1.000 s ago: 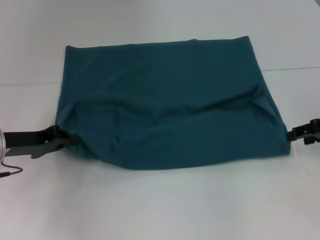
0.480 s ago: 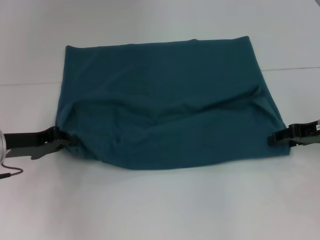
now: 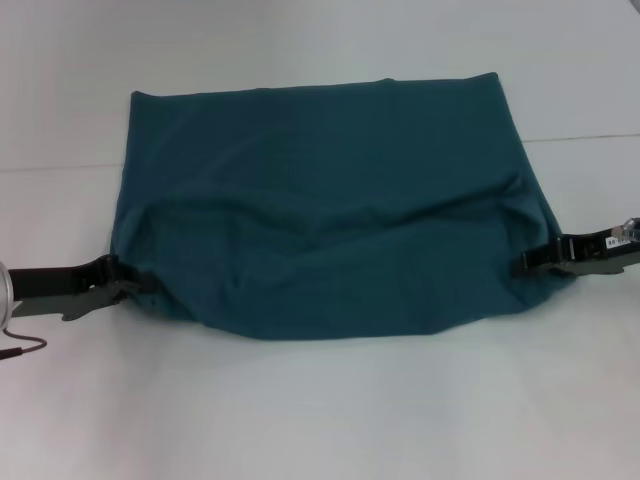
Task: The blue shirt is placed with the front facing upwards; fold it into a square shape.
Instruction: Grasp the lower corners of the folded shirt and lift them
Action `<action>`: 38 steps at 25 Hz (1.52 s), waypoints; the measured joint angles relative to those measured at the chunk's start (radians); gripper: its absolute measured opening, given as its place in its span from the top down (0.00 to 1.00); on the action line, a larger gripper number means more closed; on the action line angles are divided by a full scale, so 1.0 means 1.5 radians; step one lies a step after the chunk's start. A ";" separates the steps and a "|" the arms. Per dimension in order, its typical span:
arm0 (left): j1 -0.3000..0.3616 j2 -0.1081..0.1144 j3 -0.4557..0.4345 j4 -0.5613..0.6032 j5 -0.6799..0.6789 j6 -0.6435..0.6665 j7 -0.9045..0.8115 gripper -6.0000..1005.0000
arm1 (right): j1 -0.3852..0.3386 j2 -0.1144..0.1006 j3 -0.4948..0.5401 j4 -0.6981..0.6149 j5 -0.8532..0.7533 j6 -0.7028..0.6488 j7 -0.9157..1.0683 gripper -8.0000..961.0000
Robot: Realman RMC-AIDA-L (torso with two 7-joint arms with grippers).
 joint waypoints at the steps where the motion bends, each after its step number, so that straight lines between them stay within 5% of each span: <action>1: 0.000 0.000 0.000 0.000 0.000 0.000 0.000 0.94 | 0.002 -0.001 -0.003 0.000 0.005 -0.006 -0.001 0.42; 12: 0.000 -0.001 0.000 0.000 0.003 0.001 0.000 0.94 | 0.010 -0.002 -0.012 -0.003 -0.012 -0.012 0.004 0.65; 14: 0.000 -0.001 0.000 0.000 0.004 0.003 0.000 0.94 | 0.009 -0.005 -0.009 -0.003 -0.012 -0.017 0.004 0.89; 21: 0.002 0.003 0.002 0.018 0.017 0.051 -0.002 0.94 | 0.005 -0.015 -0.010 -0.036 -0.012 -0.079 0.004 0.94; 30: 0.008 0.015 0.013 0.109 0.113 0.236 -0.019 0.94 | 0.001 -0.039 -0.013 -0.110 -0.017 -0.273 -0.004 0.94; 38: 0.056 0.003 0.053 0.193 0.170 0.425 -0.009 0.94 | -0.021 -0.018 -0.020 -0.118 -0.071 -0.452 -0.037 0.94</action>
